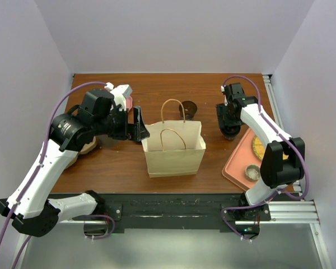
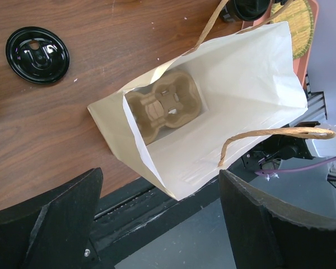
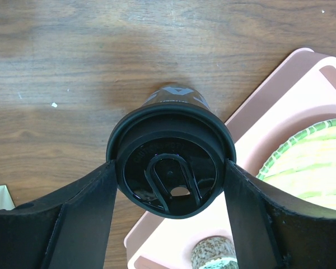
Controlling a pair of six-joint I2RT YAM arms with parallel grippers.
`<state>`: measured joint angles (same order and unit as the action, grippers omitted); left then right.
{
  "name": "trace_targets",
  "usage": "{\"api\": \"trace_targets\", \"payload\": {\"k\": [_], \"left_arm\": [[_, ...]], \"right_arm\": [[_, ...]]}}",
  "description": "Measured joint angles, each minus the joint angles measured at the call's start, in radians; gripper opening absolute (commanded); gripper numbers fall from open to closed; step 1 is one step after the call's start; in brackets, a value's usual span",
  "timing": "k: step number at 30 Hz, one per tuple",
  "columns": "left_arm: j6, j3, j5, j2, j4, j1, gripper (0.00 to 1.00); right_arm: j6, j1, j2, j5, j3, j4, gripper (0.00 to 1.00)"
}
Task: Pack the takeout coffee
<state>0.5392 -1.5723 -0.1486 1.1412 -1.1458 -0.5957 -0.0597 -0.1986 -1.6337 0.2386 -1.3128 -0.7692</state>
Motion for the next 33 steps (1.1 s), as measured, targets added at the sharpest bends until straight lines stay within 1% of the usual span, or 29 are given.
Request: {"api": "trace_targets", "payload": {"k": [4,8,12,17,19,21,24,27,30,31,33], "left_arm": [[0.000,0.000,0.012,0.000,0.000,0.000,0.88],[0.001,0.000,0.029,0.000,0.000,0.000,0.87],[0.008,0.003,0.046,0.000,0.000,0.000,0.86],[0.024,0.004,0.060,0.020,0.000,0.000,0.84],[0.026,0.005,0.068,0.032,0.000,0.000,0.82],[0.028,0.007,0.076,0.043,0.001,0.000,0.81],[0.037,0.035,0.081,0.053,0.008,0.000,0.77],[0.048,0.083,0.082,0.052,0.021,0.000,0.72],[0.047,0.117,0.079,0.057,0.034,0.000,0.56],[0.046,0.123,0.076,0.061,0.039,0.000,0.42],[0.043,0.130,0.072,0.070,0.058,0.000,0.30]], "right_arm": [[-0.012,0.005,0.000,-0.026,-0.016,-0.029,0.55],[-0.034,0.005,0.000,-0.054,-0.067,-0.090,0.55],[-0.052,0.005,0.000,-0.076,-0.156,-0.167,0.54],[-0.062,0.003,0.010,-0.109,-0.392,-0.303,0.52],[-0.069,0.001,0.026,-0.130,-0.512,-0.343,0.51],[-0.078,-0.003,0.058,-0.159,-0.597,-0.360,0.50],[-0.096,-0.013,0.131,-0.235,-0.724,-0.383,0.50],[-0.105,-0.020,0.209,-0.342,-0.797,-0.383,0.49],[-0.105,-0.024,0.280,-0.462,-0.813,-0.375,0.50],[-0.105,-0.031,0.306,-0.517,-0.800,-0.365,0.50],[-0.105,-0.046,0.353,-0.600,-0.753,-0.343,0.49]]}}
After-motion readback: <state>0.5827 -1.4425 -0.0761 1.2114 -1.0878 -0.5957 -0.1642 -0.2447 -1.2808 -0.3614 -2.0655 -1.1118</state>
